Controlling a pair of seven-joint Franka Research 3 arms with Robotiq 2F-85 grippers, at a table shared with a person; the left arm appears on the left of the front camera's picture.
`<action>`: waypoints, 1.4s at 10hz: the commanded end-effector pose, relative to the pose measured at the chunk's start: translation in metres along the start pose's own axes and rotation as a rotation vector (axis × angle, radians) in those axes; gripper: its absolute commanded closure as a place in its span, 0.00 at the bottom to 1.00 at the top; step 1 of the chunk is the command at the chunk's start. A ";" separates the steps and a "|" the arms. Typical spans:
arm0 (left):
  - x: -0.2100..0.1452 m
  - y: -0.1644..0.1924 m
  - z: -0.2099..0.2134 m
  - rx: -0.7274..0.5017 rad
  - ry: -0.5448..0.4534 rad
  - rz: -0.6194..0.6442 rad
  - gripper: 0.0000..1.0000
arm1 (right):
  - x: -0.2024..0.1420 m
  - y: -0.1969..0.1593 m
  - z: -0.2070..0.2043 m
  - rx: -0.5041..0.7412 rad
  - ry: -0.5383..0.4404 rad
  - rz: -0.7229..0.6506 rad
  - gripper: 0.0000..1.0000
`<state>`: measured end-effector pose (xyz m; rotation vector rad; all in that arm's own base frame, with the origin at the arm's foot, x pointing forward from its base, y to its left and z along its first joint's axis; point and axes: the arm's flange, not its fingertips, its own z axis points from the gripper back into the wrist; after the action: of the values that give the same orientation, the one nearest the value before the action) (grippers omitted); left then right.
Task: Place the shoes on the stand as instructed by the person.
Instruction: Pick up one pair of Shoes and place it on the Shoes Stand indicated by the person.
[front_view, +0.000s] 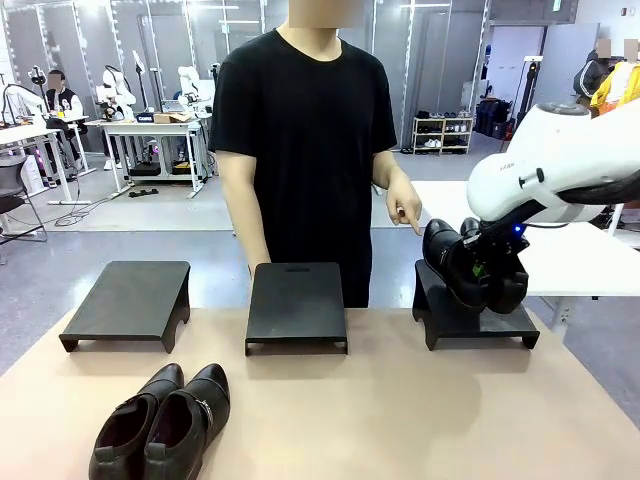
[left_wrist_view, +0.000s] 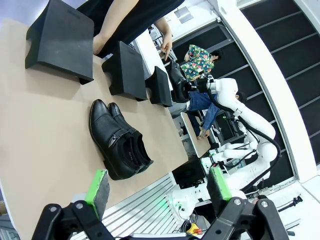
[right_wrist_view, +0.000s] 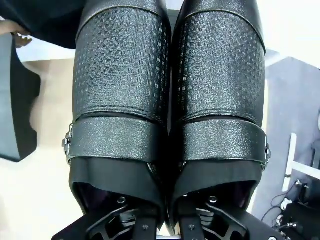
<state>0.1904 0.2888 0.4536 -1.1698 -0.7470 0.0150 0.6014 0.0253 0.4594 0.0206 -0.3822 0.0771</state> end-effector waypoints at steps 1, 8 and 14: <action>0.001 0.001 0.002 -0.018 -0.007 -0.020 0.00 | 0.007 0.000 0.001 0.000 -0.038 -0.019 0.91; 0.001 0.001 0.002 -0.018 -0.007 -0.020 0.00 | -0.004 0.000 -0.013 0.004 0.024 -0.004 0.91; 0.001 0.001 0.002 -0.018 -0.007 -0.020 0.00 | 0.008 -0.001 -0.034 -0.024 -0.051 -0.043 0.91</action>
<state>0.1904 0.2888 0.4536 -1.1699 -0.7469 0.0149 0.6141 0.0249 0.4240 0.0238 -0.3885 0.0664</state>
